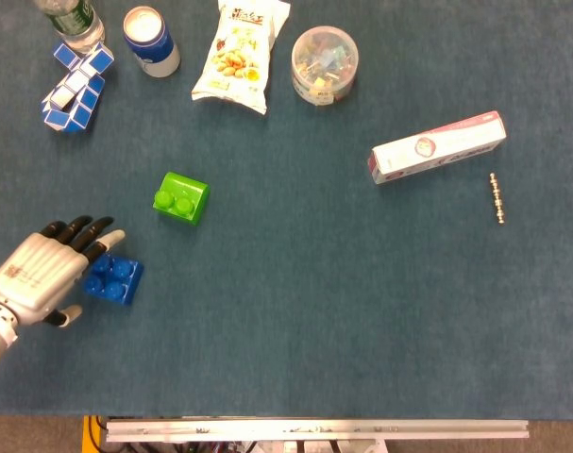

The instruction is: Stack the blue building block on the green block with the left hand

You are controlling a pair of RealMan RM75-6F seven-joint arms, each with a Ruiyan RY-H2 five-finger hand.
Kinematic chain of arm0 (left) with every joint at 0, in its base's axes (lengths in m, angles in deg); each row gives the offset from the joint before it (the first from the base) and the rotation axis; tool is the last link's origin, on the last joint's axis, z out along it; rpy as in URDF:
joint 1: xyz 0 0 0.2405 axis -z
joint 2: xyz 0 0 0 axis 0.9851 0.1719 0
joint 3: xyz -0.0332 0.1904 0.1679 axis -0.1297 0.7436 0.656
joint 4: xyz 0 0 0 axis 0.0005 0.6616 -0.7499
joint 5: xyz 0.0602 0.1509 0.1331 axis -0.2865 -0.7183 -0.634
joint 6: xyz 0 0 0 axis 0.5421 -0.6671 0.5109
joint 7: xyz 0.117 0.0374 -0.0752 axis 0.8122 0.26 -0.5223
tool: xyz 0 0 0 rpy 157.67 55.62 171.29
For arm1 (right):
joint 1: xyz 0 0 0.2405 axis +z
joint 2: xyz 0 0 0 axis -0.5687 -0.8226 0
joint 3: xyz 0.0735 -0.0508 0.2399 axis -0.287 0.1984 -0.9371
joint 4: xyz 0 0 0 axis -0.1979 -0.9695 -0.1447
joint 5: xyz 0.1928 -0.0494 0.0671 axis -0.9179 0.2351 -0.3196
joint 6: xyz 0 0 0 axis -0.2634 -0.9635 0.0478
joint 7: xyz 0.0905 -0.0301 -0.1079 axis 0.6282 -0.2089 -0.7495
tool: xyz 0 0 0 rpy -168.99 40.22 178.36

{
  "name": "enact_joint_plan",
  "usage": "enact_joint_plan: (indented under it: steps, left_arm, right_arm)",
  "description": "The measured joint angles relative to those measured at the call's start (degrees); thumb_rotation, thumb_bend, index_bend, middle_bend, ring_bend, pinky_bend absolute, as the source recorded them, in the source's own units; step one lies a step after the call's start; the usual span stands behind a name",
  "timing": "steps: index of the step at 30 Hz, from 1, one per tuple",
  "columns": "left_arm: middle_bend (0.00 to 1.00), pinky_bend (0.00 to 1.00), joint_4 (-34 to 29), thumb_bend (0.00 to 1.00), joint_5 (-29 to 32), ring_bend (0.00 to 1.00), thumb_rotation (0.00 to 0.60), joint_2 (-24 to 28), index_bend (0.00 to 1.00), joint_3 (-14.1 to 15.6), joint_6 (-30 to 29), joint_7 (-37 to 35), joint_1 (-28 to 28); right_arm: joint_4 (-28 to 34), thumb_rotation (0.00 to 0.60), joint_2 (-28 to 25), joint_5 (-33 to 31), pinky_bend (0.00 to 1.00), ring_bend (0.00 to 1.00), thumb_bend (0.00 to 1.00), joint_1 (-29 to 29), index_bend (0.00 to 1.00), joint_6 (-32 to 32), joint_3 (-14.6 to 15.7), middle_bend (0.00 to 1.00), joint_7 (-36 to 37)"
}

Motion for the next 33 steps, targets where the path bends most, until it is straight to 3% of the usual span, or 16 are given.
enact_joint_plan:
  steps: [14,33]
  left_arm:
    - [0.11,0.17,1.5,0.22,8.2,0.07,0.6,-4.6,0.12,-0.3,1.7,4.3,0.8]
    - [0.28,0.18,3.7,0.22,11.4,0.19,0.6,-9.4,0.29,-0.2,-0.1,4.7,0.9]
  right_arm:
    - [-1.4,0.6,0.2,-0.6,0.39,0.3,0.32,-0.5,0.34,-0.2,0.0,0.39,1.5]
    - [-2.1,0.6,-0.1,-0.9,0.39,0.3,0.32,-1.4,0.34,-1.1,0.2,0.39,2.6]
